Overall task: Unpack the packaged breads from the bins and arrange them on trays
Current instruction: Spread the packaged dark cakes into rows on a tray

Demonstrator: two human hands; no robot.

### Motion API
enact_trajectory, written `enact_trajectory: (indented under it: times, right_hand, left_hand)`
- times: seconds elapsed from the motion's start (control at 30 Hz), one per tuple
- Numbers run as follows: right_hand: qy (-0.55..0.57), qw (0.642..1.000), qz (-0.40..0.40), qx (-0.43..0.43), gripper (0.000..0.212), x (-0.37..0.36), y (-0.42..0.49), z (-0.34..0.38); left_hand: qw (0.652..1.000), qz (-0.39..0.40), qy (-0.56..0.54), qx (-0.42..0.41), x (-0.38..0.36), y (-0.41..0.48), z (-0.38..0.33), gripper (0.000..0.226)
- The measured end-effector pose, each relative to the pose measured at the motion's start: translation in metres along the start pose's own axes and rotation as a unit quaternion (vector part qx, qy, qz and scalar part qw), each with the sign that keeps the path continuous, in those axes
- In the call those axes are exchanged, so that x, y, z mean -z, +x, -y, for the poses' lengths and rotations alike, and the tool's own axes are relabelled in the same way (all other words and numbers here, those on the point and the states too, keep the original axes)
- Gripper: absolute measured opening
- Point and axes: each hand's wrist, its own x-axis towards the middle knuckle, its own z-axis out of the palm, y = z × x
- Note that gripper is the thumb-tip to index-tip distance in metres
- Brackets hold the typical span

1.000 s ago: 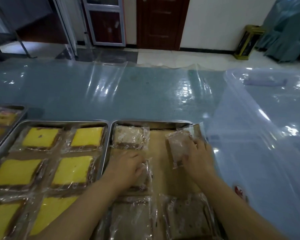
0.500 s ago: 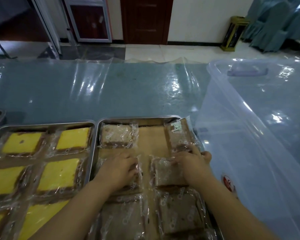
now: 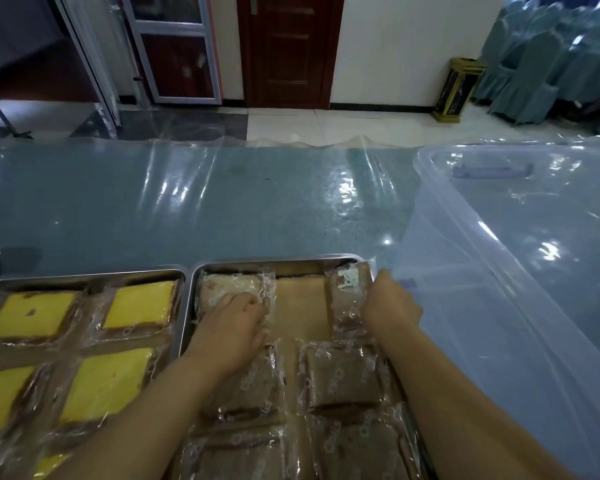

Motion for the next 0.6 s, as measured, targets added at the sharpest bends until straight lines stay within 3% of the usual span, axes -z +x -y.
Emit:
enact_trajectory:
  times: [0.07, 0.17, 0.3, 0.37, 0.47, 0.6]
  right_hand:
    - [0.053, 0.998, -0.029, 0.023, 0.019, 0.003, 0.003, 0.006]
    - [0.136, 0.974, -0.090, 0.154, 0.027, 0.008, -0.003, 0.017]
    - [0.050, 0.920, -0.141, 0.363, 0.040, 0.012, -0.010, 0.021]
    - [-0.026, 0.923, -0.045, 0.382, 0.033, 0.010, -0.010, 0.021]
    - [-0.085, 0.938, 0.156, 0.298, 0.033, 0.003, -0.014, 0.016]
    - [-0.021, 0.939, 0.156, 0.305, 0.046, -0.017, -0.032, 0.007]
  left_hand:
    - [1.000, 0.009, 0.000, 0.026, 0.000, 0.005, 0.006, 0.043]
    - [0.996, 0.069, 0.023, 0.053, -0.004, 0.007, 0.016, 0.051]
    - [0.992, 0.102, 0.047, 0.058, -0.010, 0.003, 0.024, 0.054]
    - [0.993, 0.097, 0.049, 0.056, -0.011, 0.002, 0.025, 0.053]
    - [0.993, 0.088, 0.042, 0.060, -0.013, 0.001, 0.027, 0.051]
    - [0.995, 0.063, 0.036, 0.070, -0.017, -0.002, 0.027, 0.050]
